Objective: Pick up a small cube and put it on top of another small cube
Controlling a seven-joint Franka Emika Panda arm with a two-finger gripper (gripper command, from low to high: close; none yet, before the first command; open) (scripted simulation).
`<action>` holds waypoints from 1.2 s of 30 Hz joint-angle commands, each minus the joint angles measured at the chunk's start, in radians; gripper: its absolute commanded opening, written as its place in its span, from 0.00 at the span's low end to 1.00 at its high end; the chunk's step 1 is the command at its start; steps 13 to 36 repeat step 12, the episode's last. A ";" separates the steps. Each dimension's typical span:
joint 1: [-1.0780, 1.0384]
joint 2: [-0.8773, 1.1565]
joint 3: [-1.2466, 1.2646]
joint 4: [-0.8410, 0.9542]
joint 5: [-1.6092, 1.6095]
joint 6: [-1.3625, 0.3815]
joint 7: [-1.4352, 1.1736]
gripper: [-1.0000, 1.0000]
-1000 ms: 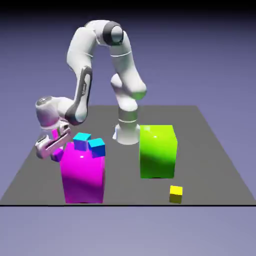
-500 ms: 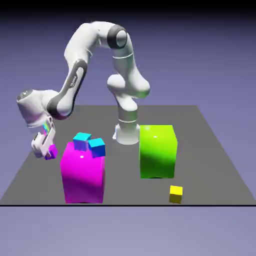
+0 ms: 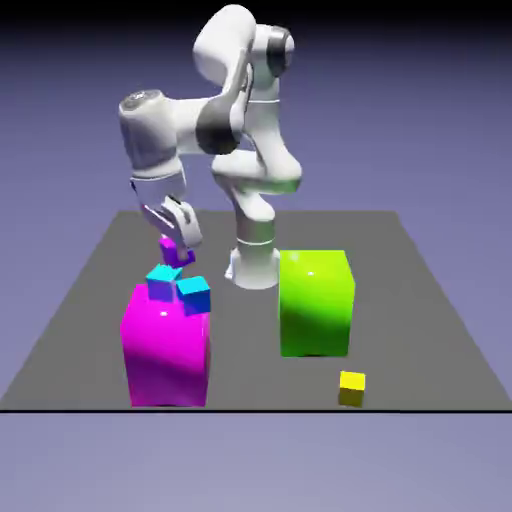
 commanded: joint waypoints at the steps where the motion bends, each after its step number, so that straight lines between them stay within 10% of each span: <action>1: -0.018 -0.021 0.036 -0.016 -0.023 0.009 0.045 0.00; 9: -0.041 0.039 0.077 -0.142 -0.059 0.206 0.106 0.00; 10: -0.041 0.039 0.077 -0.142 -0.059 0.206 0.106 1.00; 36: -0.041 0.021 0.076 -0.116 -0.056 0.162 0.103 1.00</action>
